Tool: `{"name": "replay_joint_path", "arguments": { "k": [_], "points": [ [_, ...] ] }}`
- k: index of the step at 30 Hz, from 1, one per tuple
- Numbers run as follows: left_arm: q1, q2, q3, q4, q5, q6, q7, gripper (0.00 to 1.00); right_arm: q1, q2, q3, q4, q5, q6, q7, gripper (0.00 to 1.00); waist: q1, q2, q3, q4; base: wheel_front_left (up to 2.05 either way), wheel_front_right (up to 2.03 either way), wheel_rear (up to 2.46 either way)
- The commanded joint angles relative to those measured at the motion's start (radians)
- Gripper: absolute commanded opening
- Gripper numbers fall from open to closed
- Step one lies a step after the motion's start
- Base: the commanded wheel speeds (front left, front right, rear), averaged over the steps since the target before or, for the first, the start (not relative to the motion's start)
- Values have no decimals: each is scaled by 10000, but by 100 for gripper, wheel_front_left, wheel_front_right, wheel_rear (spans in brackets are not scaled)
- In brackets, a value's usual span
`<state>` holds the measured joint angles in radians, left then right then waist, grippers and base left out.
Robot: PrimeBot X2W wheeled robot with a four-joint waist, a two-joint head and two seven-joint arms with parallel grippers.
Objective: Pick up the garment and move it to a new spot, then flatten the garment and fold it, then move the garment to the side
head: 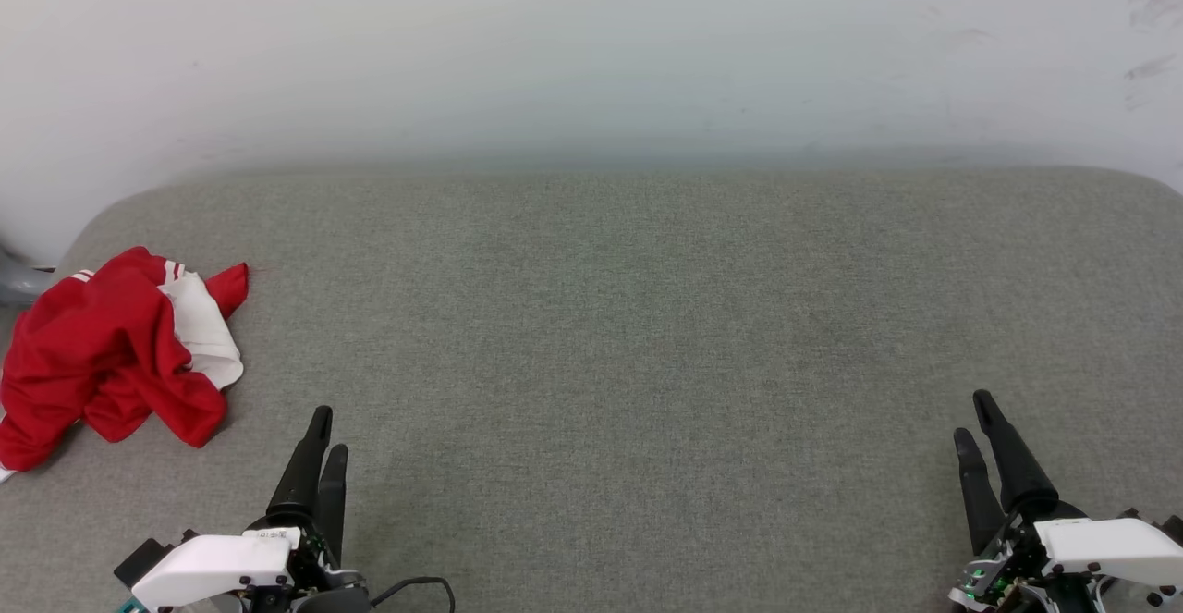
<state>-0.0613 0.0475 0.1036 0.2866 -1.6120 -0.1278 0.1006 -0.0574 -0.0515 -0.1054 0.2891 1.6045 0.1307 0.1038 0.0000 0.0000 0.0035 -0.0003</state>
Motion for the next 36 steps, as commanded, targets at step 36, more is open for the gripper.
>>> {"name": "replay_joint_path", "arguments": {
  "k": [36],
  "points": [
    [446,27,64,-2094,4915,-19,-1625,100,-129,4,266,-1724,-7482,1,-1637,100,0,0,68,-46,0,0,0]
  ]
}}
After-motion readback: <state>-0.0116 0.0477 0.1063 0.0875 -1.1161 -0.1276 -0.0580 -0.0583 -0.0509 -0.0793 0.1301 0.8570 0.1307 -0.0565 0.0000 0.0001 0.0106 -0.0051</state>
